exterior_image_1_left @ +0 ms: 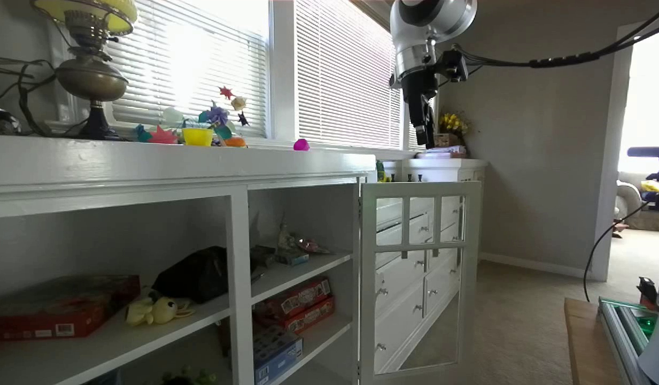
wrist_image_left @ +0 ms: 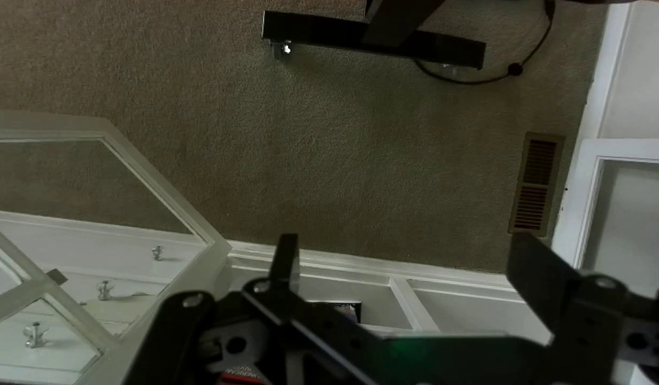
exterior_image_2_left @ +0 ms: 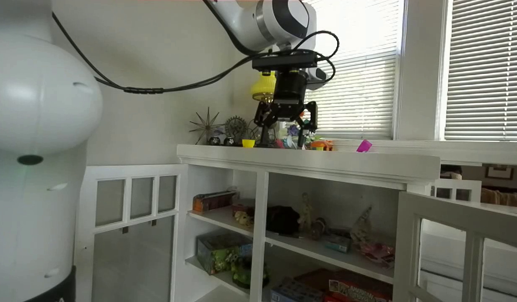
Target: Close the bottom left cabinet door
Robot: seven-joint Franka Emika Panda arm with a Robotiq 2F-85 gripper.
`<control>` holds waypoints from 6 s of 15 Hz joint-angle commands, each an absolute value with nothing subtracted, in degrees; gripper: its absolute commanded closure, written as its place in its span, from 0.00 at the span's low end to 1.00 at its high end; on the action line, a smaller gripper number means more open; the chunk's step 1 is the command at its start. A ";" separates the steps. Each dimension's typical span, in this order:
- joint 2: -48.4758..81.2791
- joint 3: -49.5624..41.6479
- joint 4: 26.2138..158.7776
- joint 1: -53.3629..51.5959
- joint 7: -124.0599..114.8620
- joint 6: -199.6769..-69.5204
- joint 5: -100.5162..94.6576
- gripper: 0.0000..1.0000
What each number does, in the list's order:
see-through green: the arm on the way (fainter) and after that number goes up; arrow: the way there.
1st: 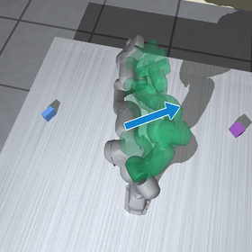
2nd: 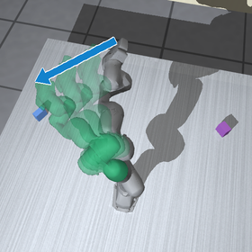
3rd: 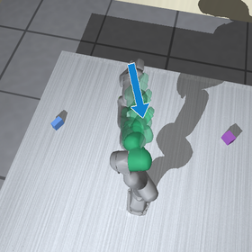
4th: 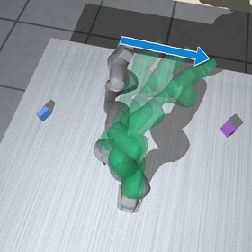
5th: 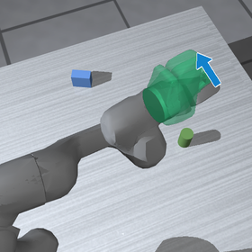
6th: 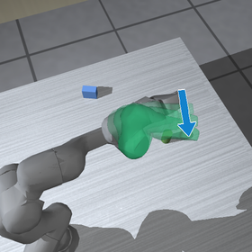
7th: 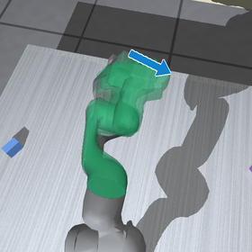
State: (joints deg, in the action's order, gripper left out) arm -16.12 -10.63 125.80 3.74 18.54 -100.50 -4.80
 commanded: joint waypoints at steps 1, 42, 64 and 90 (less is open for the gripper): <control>-16.06 -10.10 125.71 4.32 18.67 -100.40 -4.65 0.00; 16.25 21.69 97.48 -16.30 20.82 -106.70 31.05 0.00; 24.40 25.61 101.21 -27.91 0.45 -135.24 33.67 0.00; 34.59 22.38 89.48 -35.25 -5.81 -131.95 15.64 0.00</control>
State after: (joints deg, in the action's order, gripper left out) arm 34.31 24.25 92.19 -33.58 -2.97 -134.78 20.28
